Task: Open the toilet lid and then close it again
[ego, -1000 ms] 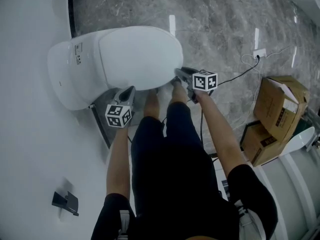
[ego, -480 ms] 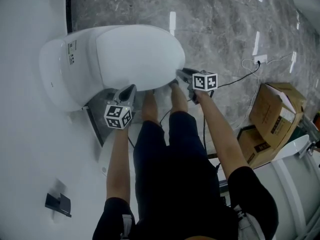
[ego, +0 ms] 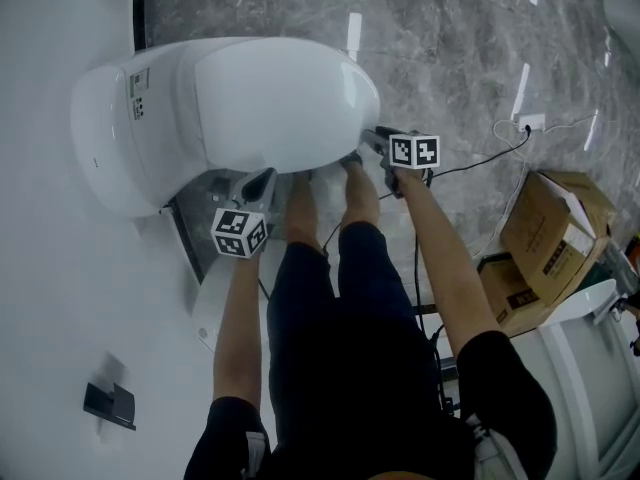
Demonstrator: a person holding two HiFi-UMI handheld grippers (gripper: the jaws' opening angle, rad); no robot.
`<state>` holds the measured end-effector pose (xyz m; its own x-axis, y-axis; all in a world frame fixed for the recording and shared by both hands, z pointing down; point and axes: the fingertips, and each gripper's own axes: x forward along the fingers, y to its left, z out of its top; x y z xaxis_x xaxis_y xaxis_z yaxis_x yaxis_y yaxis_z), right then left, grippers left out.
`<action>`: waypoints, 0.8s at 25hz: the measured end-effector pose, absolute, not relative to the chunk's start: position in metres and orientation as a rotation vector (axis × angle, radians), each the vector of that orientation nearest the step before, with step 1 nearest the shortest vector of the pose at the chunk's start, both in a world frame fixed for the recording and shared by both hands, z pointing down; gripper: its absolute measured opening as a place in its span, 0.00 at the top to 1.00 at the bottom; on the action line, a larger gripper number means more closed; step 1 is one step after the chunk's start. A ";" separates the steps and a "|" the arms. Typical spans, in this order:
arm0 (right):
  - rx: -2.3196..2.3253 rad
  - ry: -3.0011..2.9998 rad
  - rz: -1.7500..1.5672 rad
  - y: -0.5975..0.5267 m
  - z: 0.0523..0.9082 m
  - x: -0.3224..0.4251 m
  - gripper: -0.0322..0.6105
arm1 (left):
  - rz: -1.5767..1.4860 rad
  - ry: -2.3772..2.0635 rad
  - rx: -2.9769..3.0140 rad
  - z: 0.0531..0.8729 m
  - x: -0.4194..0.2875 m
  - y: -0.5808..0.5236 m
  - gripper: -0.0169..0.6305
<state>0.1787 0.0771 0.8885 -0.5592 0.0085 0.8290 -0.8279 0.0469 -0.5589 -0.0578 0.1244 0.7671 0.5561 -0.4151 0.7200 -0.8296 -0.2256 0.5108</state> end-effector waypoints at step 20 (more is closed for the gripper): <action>0.873 -1.674 1.542 0.076 0.922 0.189 0.63 | 0.567 -1.032 1.854 0.773 -0.073 0.119 0.95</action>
